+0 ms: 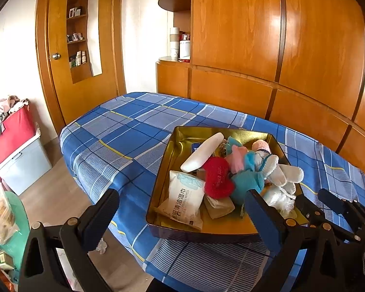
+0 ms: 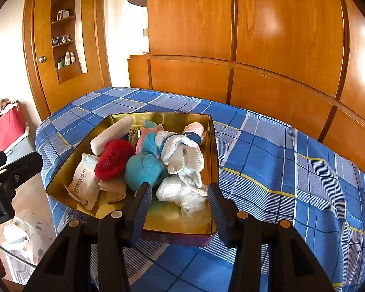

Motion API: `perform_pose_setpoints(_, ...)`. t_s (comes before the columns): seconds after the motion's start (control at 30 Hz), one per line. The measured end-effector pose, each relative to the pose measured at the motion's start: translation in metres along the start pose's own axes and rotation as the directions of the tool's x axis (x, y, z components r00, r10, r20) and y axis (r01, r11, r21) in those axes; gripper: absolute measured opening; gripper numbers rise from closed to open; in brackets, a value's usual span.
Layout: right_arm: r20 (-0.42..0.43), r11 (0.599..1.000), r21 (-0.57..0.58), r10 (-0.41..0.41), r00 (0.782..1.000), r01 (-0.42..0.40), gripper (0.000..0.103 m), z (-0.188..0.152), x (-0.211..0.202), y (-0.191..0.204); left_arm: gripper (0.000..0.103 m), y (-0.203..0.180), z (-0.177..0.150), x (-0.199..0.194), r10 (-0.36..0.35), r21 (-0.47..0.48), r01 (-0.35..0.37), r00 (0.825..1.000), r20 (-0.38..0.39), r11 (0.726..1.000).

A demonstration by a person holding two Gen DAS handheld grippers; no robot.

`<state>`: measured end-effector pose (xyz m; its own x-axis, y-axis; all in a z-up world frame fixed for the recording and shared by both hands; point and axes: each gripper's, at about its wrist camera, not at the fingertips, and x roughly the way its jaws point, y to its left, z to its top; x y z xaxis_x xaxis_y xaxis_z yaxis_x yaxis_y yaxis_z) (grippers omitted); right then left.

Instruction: Organize soft objects

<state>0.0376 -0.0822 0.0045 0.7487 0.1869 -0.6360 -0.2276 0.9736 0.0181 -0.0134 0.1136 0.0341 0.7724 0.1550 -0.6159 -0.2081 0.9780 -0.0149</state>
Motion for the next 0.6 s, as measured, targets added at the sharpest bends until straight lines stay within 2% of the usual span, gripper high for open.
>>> perform_pose_setpoints(0.6, -0.009, 1.0, 0.002, 0.01, 1.0, -0.01, 0.048, -0.0021, 0.0029, 0.0001, 0.103, -0.0013, -0.0024, 0.0037, -0.004, 0.005, 0.004, 1.0, -0.02, 1.0)
